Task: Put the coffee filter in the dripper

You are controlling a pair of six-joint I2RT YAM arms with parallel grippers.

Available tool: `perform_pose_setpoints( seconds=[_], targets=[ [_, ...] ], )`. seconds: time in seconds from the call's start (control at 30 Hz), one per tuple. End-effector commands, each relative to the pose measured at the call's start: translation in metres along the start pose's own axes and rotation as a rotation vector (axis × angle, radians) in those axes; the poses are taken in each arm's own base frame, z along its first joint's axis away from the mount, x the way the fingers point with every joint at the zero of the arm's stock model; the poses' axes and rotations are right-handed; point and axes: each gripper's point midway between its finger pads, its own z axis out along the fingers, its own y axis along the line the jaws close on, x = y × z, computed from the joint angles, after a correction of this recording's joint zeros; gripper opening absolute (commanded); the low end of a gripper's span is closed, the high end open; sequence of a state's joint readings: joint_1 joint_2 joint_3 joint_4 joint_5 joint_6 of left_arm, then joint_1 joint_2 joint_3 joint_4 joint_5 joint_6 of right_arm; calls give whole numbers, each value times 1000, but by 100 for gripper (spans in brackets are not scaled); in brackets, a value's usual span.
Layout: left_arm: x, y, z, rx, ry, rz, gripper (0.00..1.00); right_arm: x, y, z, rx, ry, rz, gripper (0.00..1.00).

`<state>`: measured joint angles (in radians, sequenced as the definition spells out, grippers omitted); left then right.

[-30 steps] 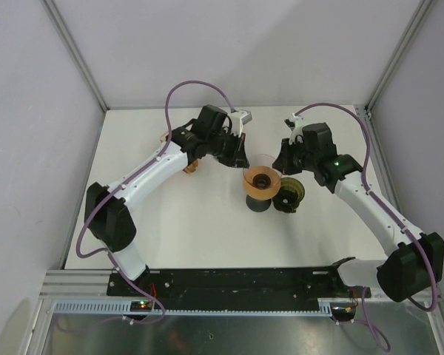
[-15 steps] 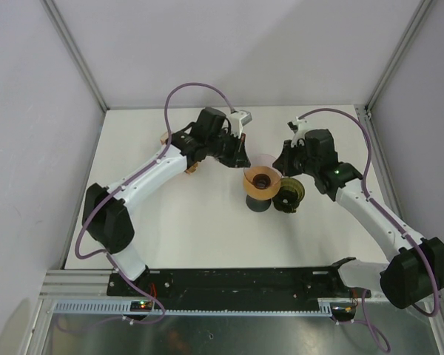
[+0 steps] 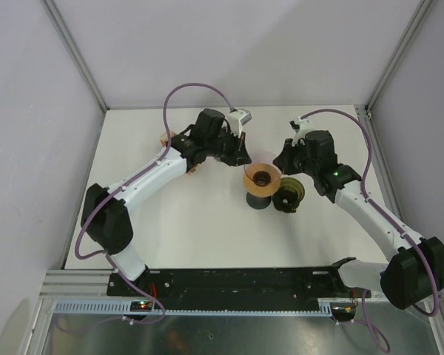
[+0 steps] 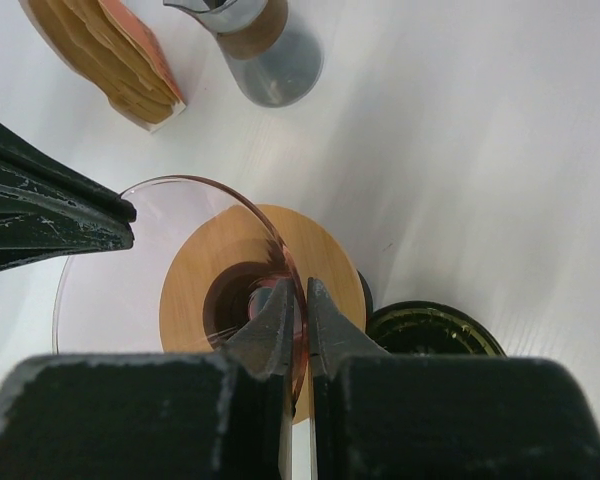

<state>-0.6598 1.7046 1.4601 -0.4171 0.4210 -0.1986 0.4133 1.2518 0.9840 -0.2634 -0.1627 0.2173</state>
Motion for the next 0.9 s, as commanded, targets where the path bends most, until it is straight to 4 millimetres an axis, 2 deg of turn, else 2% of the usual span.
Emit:
perform_pose_setpoints(
  seconds=[0.0,0.4,0.53,0.63,0.73,0.87],
  targets=[
    [183,22,25,-15,579,-73,0,131,-30,9,73,421,-15,0],
    [199,33,31,-25,627,-96,0,147,-34,13,77,481,-2,0],
    [202,34,31,-25,634,-99,0,145,-34,12,72,473,3,0],
    [181,30,32,-14,583,-81,0,133,-29,11,60,435,9,0],
    [144,25,32,-17,493,-34,0,113,-26,8,71,373,6,0],
    [100,18,29,-24,393,-6,3,84,-20,4,72,285,-3,13]
  ],
)
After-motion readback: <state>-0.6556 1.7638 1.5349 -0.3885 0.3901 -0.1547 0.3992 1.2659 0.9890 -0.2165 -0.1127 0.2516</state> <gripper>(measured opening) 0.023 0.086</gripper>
